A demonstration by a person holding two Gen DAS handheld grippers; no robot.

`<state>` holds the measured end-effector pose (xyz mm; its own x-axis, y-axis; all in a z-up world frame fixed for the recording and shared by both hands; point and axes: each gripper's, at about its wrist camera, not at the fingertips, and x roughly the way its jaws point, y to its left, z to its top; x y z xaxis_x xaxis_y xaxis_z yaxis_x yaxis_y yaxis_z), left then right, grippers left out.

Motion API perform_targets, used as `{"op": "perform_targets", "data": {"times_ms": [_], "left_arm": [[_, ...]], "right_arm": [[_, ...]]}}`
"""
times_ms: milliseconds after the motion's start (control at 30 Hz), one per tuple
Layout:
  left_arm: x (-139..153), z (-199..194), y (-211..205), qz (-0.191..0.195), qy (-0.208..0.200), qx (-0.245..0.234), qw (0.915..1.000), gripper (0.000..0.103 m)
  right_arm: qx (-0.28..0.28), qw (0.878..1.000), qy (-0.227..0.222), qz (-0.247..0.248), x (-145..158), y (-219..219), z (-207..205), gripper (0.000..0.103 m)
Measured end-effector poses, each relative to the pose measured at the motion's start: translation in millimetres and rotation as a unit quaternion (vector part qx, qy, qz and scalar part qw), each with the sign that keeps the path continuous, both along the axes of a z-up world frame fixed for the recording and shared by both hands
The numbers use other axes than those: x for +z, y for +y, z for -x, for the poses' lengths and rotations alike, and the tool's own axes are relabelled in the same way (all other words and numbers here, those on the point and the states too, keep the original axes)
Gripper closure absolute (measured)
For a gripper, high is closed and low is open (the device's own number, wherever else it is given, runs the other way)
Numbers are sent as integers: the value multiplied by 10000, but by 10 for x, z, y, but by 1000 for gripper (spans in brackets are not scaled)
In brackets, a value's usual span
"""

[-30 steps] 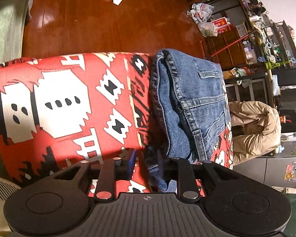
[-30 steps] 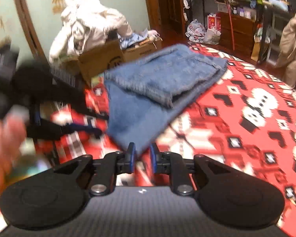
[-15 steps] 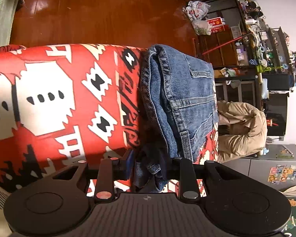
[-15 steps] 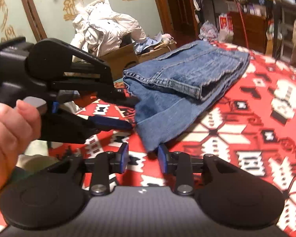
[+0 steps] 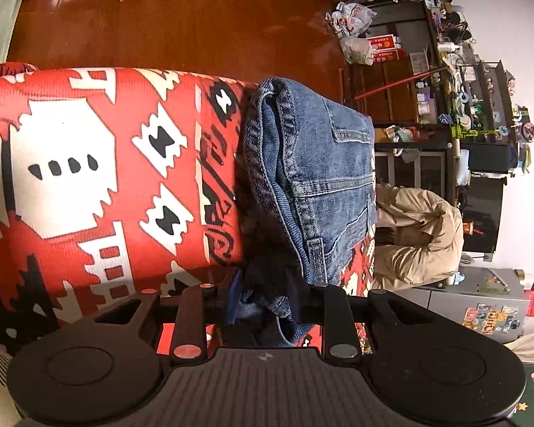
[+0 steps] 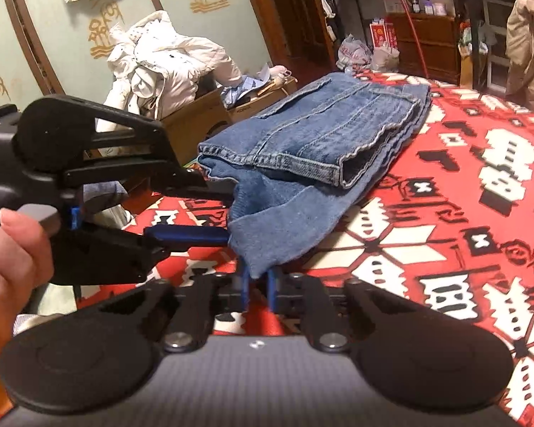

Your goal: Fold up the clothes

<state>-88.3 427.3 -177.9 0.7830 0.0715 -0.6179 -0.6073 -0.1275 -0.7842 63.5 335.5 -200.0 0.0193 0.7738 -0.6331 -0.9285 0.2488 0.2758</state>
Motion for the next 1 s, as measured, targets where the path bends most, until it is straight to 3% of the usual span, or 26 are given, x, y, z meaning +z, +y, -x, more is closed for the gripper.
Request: {"op": "perform_targets", "data": {"times_ms": [100, 167, 267, 300, 433, 567, 633, 700, 867, 1000], "left_arm": [[54, 78, 13, -60, -66, 135, 9999, 77], [132, 115, 25, -251, -135, 222, 9993, 77], [260, 73, 15, -689, -4, 171, 9975, 75], [260, 46, 8, -714, 36, 114, 9974, 75], [195, -52, -11, -600, 101, -117, 9981, 75], [177, -210, -39, -591, -38, -519, 9969, 75], [175, -298, -67, -729, 351, -776, 9937, 76], [153, -358, -83, -842, 795, -937, 9888, 97], [145, -343, -73, -832, 867, -960, 9881, 97], [192, -386, -90, -983, 993, -1071, 9844, 97]], "right_arm": [[116, 9988, -456, 164, 135, -37, 84, 99], [338, 9938, -994, 368, 246, -82, 156, 100], [919, 9663, -2277, 776, 280, -109, 387, 100], [1022, 9613, -2414, 850, 240, -94, 428, 100], [1101, 9618, -2325, 932, 106, -32, 450, 100], [821, 9784, -1702, 833, 155, -117, 294, 100], [612, 9884, -1143, 788, 182, -209, 153, 102], [309, 9933, -830, 747, 203, -317, 19, 102], [-238, 9994, -231, -5, 431, -456, -237, 100], [81, 9999, -118, -75, 436, -124, -174, 100]]}}
